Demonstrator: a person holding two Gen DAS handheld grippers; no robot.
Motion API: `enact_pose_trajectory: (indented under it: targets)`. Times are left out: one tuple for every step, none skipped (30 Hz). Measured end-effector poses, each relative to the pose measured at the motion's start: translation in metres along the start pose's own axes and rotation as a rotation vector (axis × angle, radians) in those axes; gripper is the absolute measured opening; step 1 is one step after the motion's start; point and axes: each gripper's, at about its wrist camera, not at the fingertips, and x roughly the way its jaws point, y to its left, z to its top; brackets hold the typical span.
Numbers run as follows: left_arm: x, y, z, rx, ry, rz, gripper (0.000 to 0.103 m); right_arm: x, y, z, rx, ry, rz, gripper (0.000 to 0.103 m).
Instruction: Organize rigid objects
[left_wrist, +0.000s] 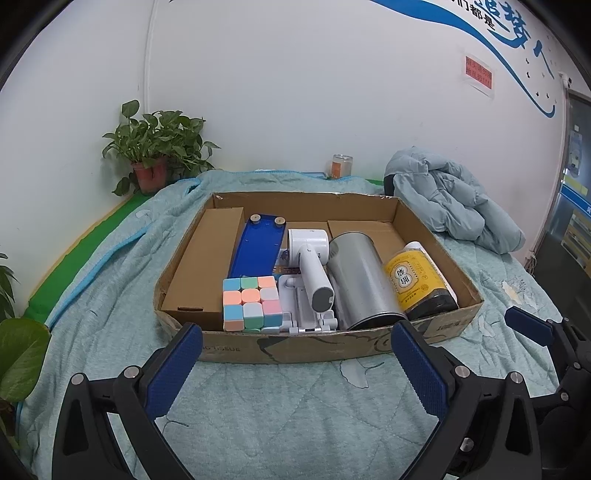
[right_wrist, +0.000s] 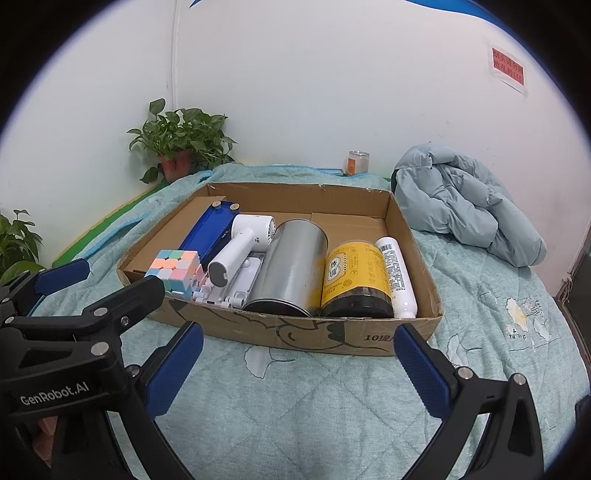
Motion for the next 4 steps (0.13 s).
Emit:
enact_pose_trajectory:
  targets:
    - [0.0005, -0.0003, -0.0005, 0.003, -0.008, 0.005, 0.103, 0.0007, -0.0006, 0.0001, -0.001, 0.0, 0.0, 0.103]
    - [0.0016, 0.0, -0.0003, 0.005, -0.009, 0.005, 0.103, 0.0013, -0.0012, -0.0001, -0.003, 0.0, -0.001, 0.103]
    - [0.0025, -0.0006, 0.0004, 0.005, -0.006, 0.001, 0.103, 0.002, -0.0011, 0.0001, -0.003, 0.0, -0.001, 0.103]
    - [0.0039, 0.0005, 0.0014, 0.0, 0.0, -0.012, 0.103, 0.0028, -0.002, 0.0002, -0.002, 0.001, 0.001, 0.103]
